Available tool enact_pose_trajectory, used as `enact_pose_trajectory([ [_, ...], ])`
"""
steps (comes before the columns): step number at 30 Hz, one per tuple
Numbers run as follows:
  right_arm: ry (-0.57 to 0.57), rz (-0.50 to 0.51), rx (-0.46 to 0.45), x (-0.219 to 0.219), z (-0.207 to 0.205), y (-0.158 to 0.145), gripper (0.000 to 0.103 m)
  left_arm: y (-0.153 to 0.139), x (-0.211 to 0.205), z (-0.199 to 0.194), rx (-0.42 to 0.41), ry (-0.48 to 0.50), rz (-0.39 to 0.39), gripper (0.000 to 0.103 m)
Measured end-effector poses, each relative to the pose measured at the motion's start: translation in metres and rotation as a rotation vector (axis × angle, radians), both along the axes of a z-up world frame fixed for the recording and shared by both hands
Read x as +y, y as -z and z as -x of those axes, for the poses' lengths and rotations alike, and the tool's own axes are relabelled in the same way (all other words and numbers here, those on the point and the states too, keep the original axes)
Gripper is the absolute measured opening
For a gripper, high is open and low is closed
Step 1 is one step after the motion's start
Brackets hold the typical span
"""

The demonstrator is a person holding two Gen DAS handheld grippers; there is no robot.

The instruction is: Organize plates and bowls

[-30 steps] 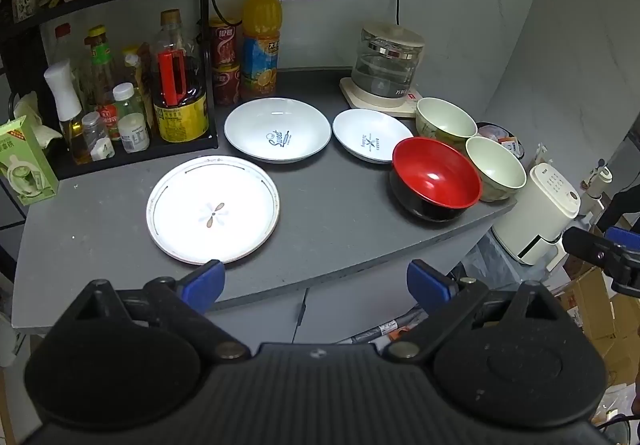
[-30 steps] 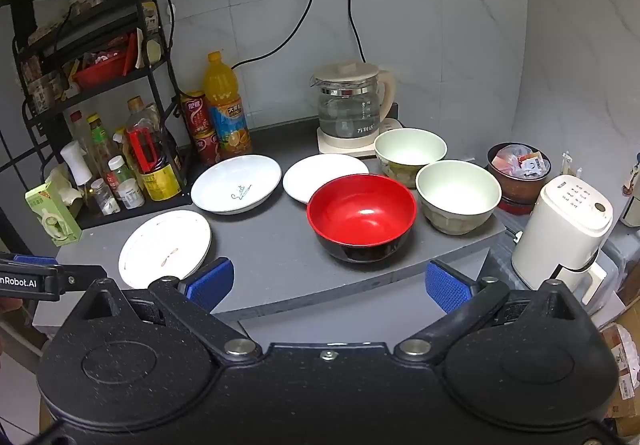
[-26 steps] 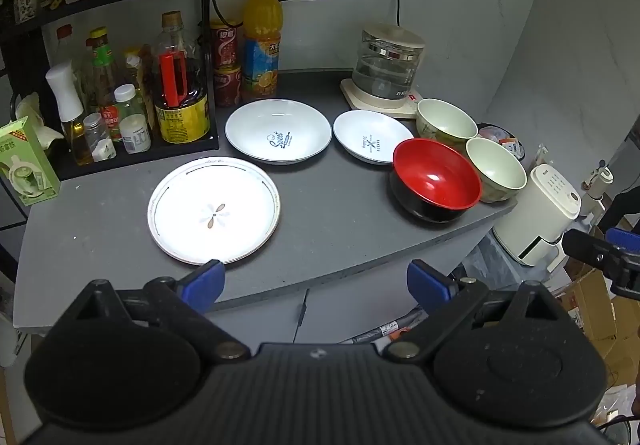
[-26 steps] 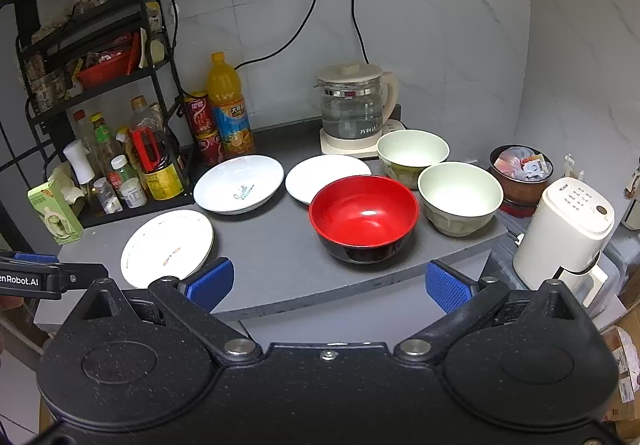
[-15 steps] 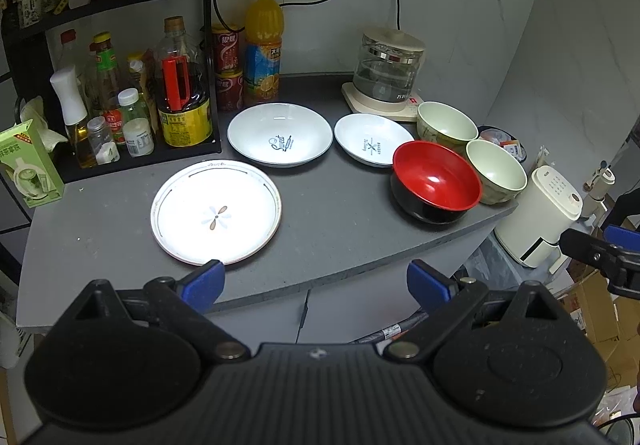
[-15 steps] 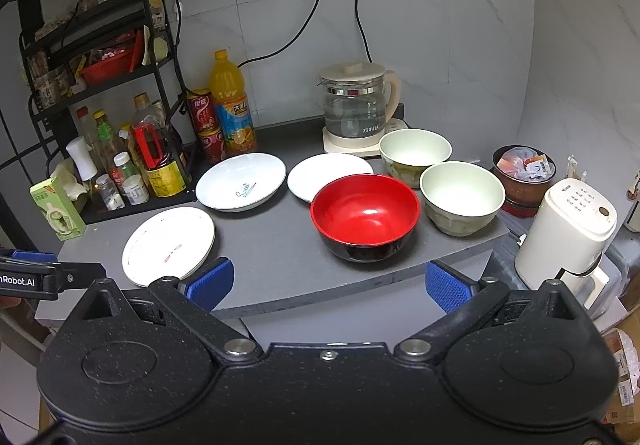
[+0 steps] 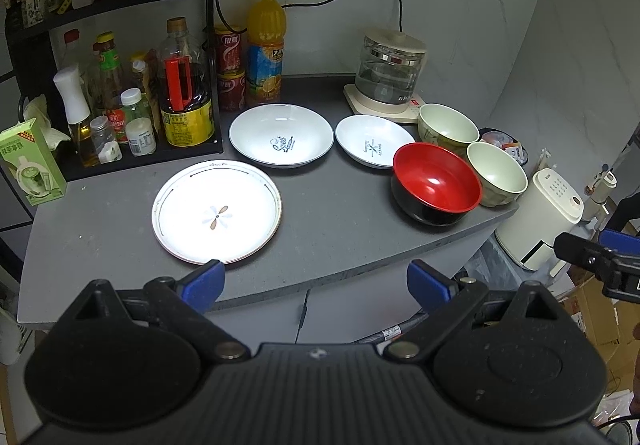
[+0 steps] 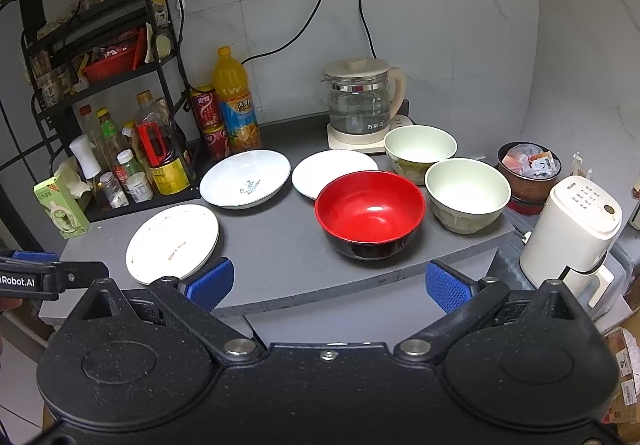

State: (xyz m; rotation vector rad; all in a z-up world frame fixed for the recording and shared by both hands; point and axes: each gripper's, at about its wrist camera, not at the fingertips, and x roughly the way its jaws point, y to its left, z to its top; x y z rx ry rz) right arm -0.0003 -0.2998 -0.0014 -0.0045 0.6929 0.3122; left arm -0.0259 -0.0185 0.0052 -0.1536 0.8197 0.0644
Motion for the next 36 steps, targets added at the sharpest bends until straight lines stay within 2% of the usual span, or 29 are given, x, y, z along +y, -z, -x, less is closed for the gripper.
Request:
enact_pose_trajectory([
  [15,-0.032,0.003,-0.015,0.007,-0.007,0.005,0.103,0.001,-0.003,-0.003,0.027,-0.032,-0.006,0.097],
  [23,-0.022,-0.012,0.012,0.008,-0.018,0.008,0.103,0.002,-0.003,-0.008,0.042,-0.042,-0.002,0.097],
  [30,-0.015,-0.013,0.054,0.007,-0.041,0.013,0.103,0.004,-0.002,-0.025,0.05,-0.037,0.003,0.097],
  [36,0.014,-0.042,0.084,0.004,-0.067,0.017,0.103,0.013,-0.001,-0.055,0.075,-0.031,0.02,0.097],
])
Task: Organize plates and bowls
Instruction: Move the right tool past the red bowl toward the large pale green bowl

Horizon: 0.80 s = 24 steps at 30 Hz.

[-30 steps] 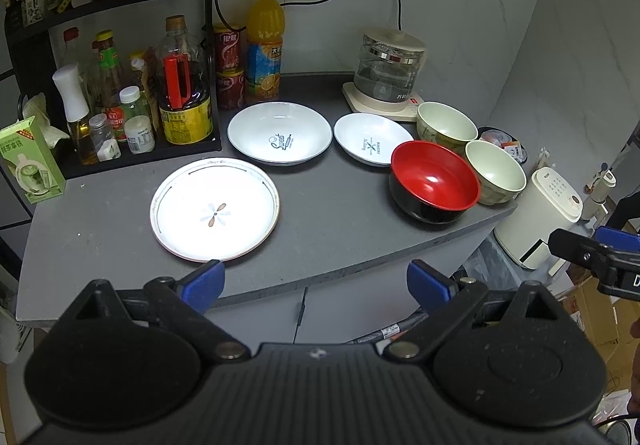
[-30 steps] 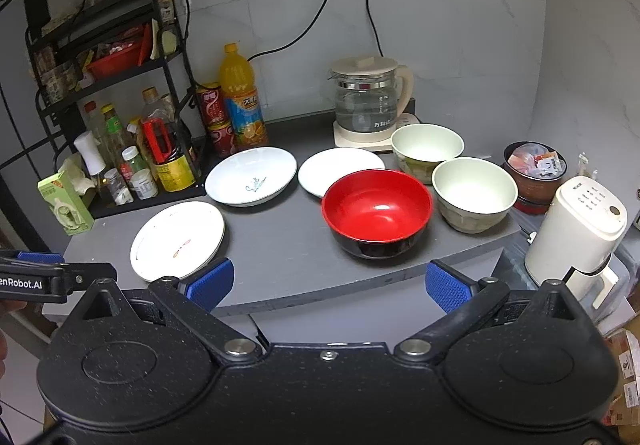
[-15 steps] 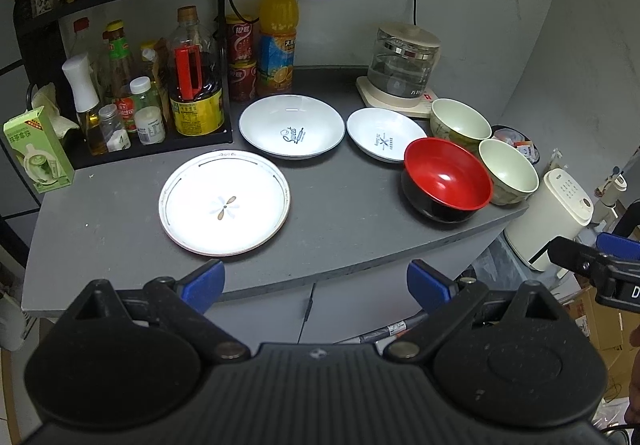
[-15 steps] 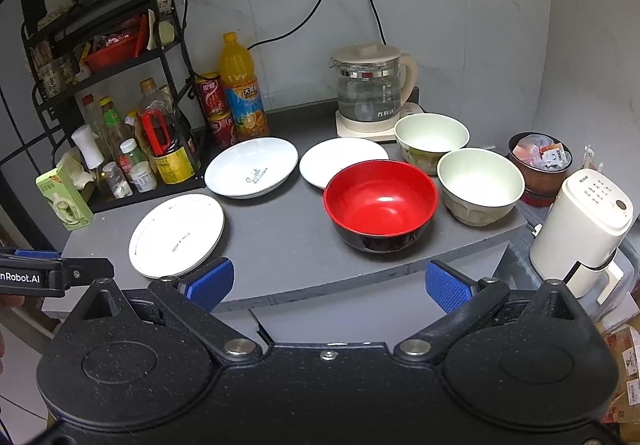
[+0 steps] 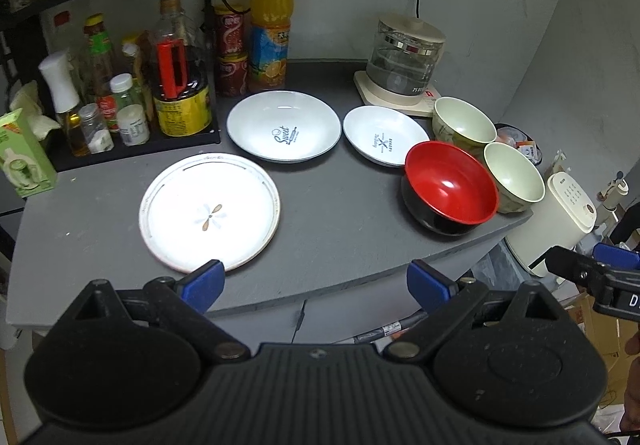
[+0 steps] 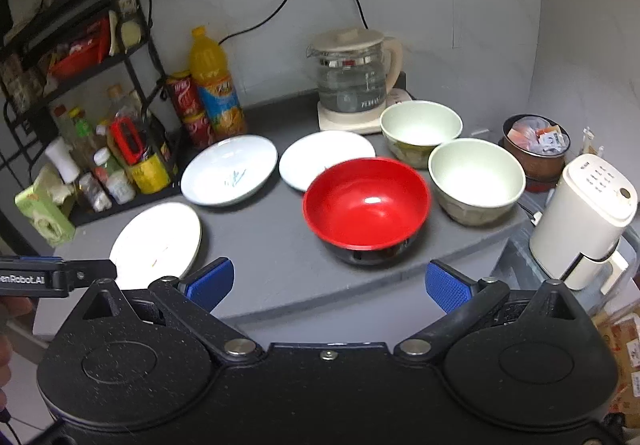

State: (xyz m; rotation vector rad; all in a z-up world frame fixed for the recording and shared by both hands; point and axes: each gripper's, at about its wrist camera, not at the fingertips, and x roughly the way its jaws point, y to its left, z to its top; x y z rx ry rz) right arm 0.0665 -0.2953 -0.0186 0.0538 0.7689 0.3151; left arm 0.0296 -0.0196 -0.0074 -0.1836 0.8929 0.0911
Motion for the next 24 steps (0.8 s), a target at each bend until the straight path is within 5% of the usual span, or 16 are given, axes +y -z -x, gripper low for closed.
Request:
enact_pose_trajectory([
  [24,0.098,0.024,0.127,0.01,-0.1,0.033,0.103,0.03,0.008,-0.147,0.103,0.09,0.012,0.097],
])
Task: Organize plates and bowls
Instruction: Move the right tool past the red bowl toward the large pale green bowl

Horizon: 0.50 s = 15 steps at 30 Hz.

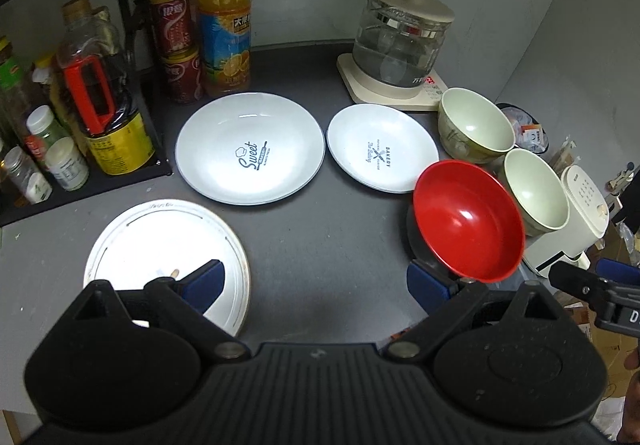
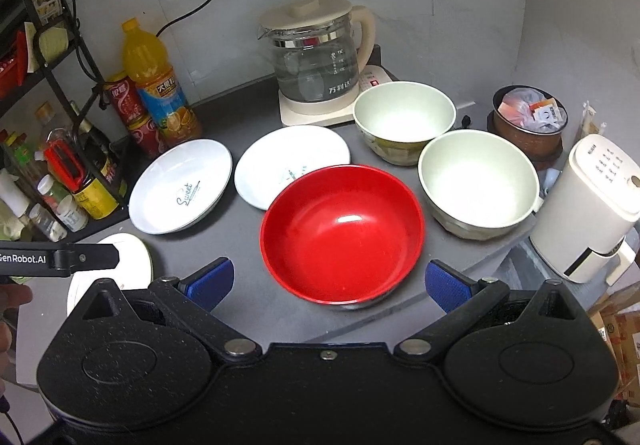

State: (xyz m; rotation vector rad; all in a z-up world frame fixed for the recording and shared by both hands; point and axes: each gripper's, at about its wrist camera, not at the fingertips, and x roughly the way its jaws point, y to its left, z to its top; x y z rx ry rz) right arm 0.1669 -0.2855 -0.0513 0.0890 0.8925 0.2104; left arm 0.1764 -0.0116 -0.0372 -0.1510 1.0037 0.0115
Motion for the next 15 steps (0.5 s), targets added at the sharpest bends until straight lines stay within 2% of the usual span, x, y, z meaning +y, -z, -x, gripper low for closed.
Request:
enact_pose_trajectory([
  [8,0.037,-0.07,0.037,-0.018,-0.023,0.01,0.103,0.003,-0.008,-0.026,0.019,0.039,-0.008,0.097],
  [15,0.064,-0.082,0.042,-0.048,-0.05,0.015,0.103,0.004,-0.024,-0.047,0.029,0.035,-0.018,0.097],
])
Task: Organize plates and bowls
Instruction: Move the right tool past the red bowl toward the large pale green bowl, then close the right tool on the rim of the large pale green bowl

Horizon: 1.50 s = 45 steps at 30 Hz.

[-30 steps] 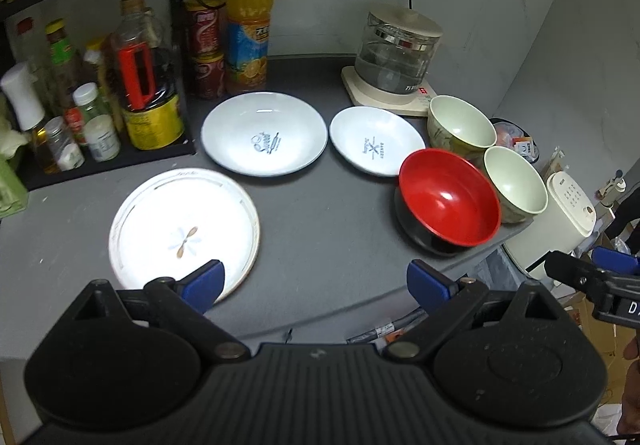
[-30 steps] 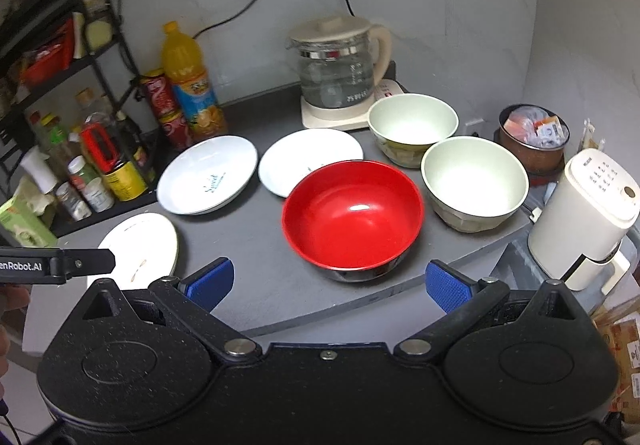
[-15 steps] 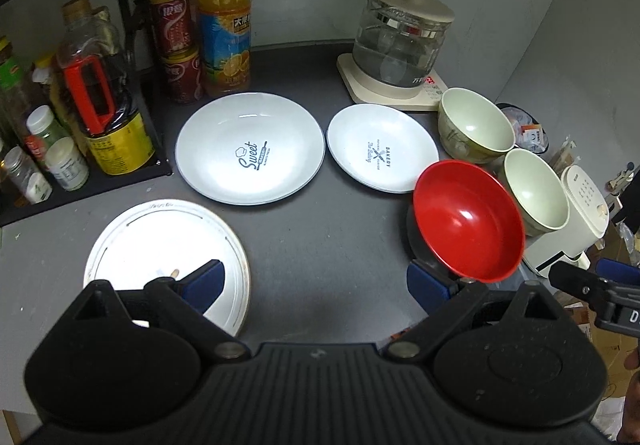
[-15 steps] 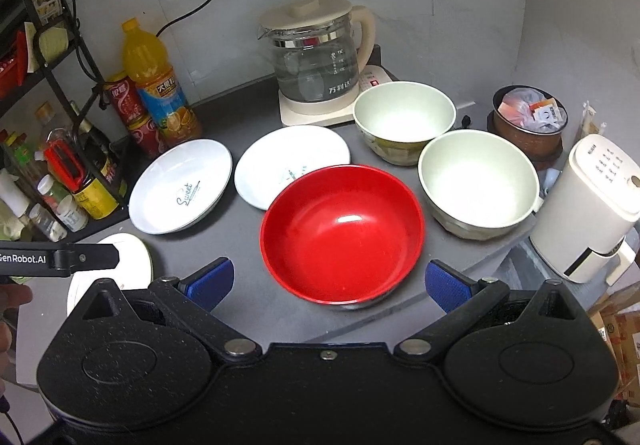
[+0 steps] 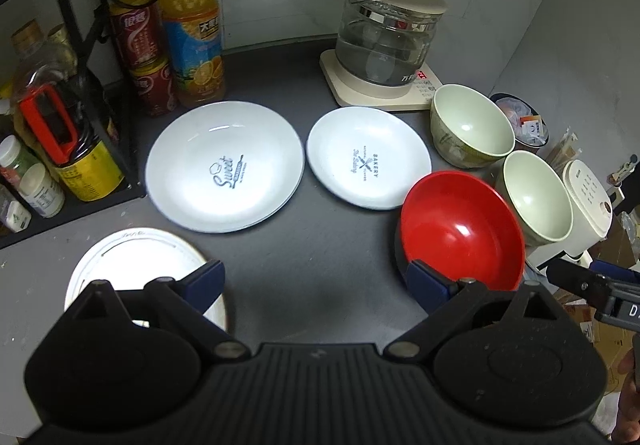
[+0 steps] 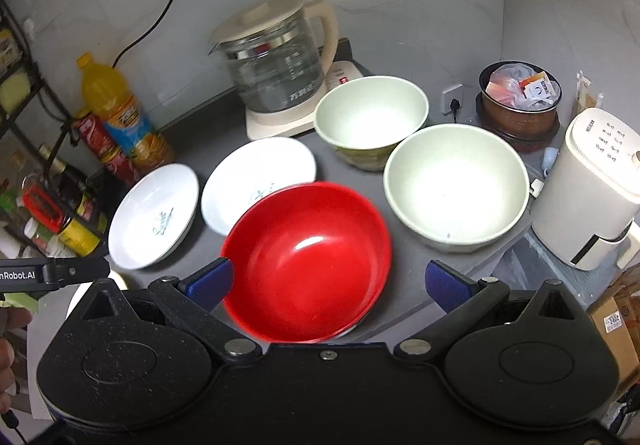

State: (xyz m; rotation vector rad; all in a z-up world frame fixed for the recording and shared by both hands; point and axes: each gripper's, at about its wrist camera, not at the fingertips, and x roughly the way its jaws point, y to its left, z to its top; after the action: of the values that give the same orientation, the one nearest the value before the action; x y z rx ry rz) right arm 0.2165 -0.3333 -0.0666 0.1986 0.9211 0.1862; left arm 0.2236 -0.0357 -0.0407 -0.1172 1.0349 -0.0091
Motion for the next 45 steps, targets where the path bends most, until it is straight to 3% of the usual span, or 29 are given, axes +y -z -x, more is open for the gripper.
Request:
enact_pose_trajectory([
  [17,-0.025,0.004,0.002,-0.09,-0.064,0.013,0.103,-0.006,-0.086,-0.068,-0.022,-0.045,0.027,0.095],
  [28,-0.049,0.019,0.062,-0.132,-0.101,0.04,0.102,0.01,-0.147,-0.106,-0.007,-0.004,0.02,0.09],
  [38,-0.014,-0.011,0.173,-0.153,-0.127,0.075,0.091,0.034,-0.194,-0.145,0.042,0.054,0.038,0.081],
  [42,-0.022,-0.035,0.193,-0.16,-0.131,0.086,0.073,0.048,-0.21,-0.161,0.081,0.07,0.057,0.074],
  [45,-0.016,-0.044,0.225,-0.162,-0.136,0.095,0.071,0.058,-0.221,-0.169,0.107,0.083,0.079,0.069],
])
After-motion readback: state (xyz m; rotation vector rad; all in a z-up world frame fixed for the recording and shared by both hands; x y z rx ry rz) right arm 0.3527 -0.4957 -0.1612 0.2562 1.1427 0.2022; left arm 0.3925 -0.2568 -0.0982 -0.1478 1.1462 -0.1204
